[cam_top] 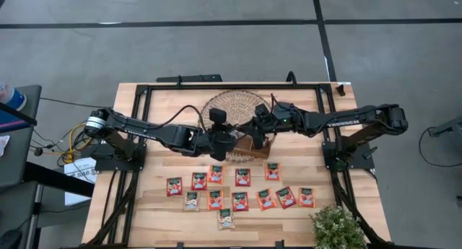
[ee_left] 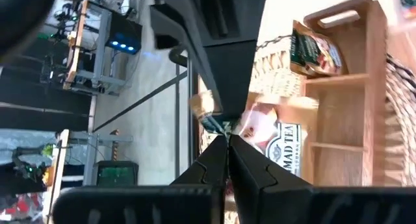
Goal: Pick & Place Tea
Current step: Put the brown tea bag into the right section of the wooden organizer
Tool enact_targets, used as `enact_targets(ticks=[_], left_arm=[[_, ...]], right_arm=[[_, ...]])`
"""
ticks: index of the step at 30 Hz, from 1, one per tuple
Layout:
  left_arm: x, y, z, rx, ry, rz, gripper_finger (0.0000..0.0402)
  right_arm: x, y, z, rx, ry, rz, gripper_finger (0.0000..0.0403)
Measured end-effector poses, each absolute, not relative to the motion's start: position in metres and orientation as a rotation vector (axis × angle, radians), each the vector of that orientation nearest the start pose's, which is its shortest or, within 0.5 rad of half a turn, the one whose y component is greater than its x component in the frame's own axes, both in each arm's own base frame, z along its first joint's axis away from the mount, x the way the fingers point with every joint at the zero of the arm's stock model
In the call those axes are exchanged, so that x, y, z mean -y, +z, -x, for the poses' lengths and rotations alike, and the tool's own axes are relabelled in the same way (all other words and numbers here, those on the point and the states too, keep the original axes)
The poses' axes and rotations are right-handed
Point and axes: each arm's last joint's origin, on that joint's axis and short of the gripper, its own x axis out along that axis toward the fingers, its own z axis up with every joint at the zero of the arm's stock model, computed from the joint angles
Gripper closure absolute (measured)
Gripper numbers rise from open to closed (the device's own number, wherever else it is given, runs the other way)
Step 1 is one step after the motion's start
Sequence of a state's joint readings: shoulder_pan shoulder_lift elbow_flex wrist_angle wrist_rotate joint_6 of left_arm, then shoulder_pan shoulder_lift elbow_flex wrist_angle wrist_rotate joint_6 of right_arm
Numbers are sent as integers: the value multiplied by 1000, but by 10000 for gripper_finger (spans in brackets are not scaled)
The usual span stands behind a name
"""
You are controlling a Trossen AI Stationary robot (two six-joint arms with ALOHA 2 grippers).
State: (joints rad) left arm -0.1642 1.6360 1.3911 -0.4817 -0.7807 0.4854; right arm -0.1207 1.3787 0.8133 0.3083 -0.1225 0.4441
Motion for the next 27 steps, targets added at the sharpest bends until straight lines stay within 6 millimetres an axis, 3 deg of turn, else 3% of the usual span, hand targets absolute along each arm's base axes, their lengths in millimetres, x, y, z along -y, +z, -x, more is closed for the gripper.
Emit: enact_targets(ticks=[11,17,27], left_arm=[[38,311,-356,-752,466,-764,299],[34,306,-347,-844,581,-791,245],[25,289,-313,-1092,522,-367,234]], right_arm=[[33,256,-288,-345,-163,-458,403],[33,252,-282,-407,-193,-456,403],[22,277,-241,-448,-277,-394,403]])
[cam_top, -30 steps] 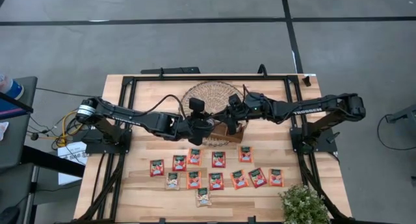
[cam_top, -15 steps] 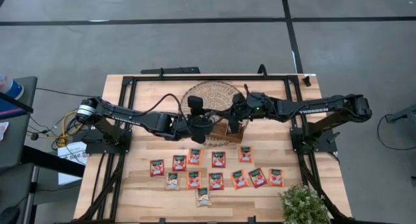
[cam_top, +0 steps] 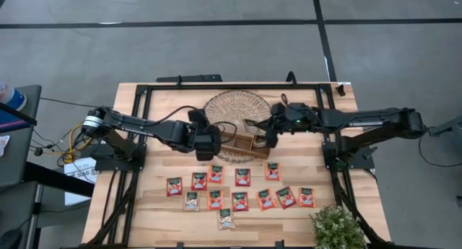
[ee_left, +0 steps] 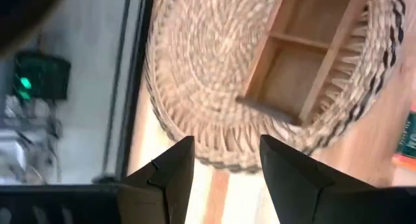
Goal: Pick & Place Tea
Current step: Put the brown tea bag into the right section of the wooden organizer
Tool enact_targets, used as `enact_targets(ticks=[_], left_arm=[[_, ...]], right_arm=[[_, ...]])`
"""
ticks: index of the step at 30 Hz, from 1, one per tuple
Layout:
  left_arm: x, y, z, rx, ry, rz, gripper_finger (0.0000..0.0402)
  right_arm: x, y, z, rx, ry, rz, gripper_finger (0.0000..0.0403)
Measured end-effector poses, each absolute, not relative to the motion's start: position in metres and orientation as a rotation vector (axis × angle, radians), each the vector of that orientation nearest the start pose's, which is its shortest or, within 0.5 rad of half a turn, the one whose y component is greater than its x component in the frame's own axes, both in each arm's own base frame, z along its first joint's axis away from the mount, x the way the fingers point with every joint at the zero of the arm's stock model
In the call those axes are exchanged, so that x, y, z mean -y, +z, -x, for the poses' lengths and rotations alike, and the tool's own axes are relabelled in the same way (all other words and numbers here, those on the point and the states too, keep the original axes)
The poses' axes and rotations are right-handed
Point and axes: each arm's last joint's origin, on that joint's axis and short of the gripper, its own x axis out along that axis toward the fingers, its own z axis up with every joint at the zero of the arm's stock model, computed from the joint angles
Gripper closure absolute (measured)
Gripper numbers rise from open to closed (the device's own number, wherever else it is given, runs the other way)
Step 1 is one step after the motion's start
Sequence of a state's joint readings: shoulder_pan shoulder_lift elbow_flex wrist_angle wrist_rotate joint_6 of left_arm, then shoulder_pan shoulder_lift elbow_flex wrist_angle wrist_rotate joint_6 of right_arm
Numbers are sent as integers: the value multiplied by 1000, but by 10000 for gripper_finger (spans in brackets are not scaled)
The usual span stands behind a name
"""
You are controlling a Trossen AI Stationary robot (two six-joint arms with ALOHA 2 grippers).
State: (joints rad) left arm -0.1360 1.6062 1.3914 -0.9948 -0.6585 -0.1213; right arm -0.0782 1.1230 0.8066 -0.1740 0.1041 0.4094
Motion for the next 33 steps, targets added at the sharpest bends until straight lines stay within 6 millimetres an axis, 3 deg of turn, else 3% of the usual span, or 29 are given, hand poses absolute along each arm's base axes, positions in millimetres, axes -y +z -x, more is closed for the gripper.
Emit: enact_targets(ticks=[3,11,18,23,26,33], left_arm=[[24,287,-308,-1136,549,-343,234],[23,286,-306,-1153,544,-322,234],[9,284,-309,-1180,489,-234,234],[-3,280,-308,-969,481,-112,234],[-9,279,-294,-831,452,-17,234],[-21,288,-233,-518,438,204,234]], right_arm=[[12,276,-226,-414,-298,-404,403],[-15,240,-193,-271,-327,-470,403],[-27,206,-184,-240,-319,-453,403],[-31,193,-186,-265,-316,-439,403],[-34,190,-188,-283,-309,-428,403],[-34,185,-192,-311,-298,-378,403]])
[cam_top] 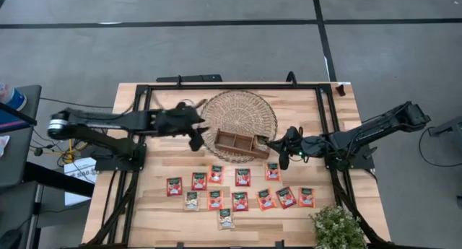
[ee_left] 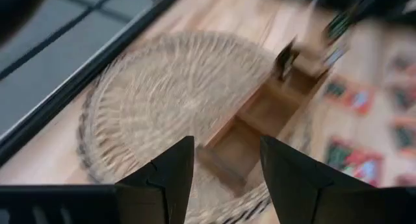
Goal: Pick & Place Tea
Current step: Put the brown tea bag into the right section of the wooden organizer
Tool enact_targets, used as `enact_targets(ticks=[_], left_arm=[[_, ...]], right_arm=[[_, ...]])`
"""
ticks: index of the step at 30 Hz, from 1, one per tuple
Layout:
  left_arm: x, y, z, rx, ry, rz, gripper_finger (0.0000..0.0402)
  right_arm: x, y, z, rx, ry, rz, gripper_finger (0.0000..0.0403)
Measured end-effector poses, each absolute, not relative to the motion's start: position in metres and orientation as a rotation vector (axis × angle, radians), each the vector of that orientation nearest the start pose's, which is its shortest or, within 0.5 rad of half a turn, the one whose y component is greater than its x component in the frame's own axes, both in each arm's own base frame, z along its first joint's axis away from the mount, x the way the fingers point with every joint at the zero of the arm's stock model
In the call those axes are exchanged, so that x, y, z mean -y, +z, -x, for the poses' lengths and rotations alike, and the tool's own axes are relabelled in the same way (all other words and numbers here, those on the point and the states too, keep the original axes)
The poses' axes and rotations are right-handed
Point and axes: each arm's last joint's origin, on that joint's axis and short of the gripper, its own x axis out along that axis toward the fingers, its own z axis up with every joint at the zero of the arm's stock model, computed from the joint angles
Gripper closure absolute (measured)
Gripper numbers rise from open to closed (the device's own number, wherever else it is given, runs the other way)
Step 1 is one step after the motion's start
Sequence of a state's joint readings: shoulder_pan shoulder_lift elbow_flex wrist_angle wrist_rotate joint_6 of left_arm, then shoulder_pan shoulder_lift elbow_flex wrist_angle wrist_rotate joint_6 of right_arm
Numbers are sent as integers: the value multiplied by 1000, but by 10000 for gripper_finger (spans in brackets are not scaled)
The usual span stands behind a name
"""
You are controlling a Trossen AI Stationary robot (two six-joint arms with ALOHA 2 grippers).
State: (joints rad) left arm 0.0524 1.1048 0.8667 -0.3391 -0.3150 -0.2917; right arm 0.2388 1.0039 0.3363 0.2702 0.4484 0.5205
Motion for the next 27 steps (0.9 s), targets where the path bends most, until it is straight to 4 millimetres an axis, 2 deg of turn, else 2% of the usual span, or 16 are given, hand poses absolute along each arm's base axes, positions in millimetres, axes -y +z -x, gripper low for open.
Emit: enact_targets(ticks=[7,12,16,21,27], left_arm=[[-19,289,-177,-216,421,267,234],[-17,285,-152,-99,404,289,234],[-17,279,-142,-68,401,311,234],[-17,273,-139,-56,407,348,234],[-17,272,-139,-58,409,369,234]], right_arm=[[-27,186,-193,-314,-298,-343,403],[-25,180,-198,-334,-309,-343,403],[-24,172,-206,-351,-308,-343,403],[-23,160,-211,-398,-322,-329,403],[-19,159,-213,-388,-348,-325,403]])
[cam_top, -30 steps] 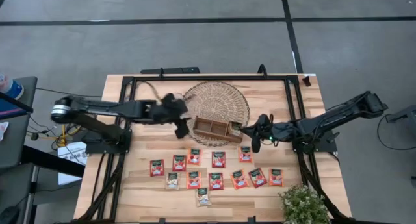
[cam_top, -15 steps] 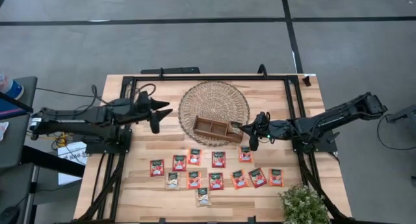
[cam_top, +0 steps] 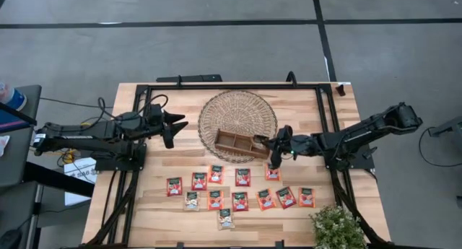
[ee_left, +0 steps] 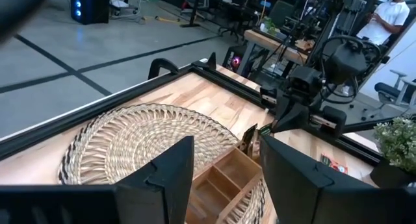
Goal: Pick & Place Tea
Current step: Put the brown tea bag into the right section of the wooden organizer
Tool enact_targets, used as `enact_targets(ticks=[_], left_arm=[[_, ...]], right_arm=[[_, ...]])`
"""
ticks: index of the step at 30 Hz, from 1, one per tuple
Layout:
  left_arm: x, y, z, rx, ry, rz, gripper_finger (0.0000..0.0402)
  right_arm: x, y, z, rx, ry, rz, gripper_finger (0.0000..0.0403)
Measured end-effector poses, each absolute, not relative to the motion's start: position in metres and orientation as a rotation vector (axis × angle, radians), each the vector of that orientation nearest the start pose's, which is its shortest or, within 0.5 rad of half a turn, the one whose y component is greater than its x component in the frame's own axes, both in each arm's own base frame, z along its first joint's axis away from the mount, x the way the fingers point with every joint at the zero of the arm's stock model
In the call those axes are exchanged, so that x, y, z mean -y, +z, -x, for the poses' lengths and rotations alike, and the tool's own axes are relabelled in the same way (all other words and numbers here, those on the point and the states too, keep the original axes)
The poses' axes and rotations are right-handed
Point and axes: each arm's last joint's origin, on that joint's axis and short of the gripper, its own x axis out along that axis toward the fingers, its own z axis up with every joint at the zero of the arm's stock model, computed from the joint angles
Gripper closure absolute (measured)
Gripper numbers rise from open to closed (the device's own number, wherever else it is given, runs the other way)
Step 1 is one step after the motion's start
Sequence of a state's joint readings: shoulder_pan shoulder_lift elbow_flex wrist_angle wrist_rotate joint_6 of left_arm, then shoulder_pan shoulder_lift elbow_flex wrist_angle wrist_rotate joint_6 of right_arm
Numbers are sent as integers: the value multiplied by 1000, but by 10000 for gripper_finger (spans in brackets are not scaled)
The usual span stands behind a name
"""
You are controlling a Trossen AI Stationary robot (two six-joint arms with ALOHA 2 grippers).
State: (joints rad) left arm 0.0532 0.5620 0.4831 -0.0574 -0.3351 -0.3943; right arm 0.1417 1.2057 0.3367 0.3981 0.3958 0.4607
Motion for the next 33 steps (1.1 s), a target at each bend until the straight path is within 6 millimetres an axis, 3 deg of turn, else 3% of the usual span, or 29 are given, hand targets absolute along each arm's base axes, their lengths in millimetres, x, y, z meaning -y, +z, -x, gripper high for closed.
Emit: enact_targets(ticks=[26,33], left_arm=[[-17,269,-139,-84,416,394,234],[-17,269,-139,-82,416,403,234]], right_arm=[[-15,152,-210,-446,-411,-342,402],[-15,153,-210,-445,-402,-347,366]])
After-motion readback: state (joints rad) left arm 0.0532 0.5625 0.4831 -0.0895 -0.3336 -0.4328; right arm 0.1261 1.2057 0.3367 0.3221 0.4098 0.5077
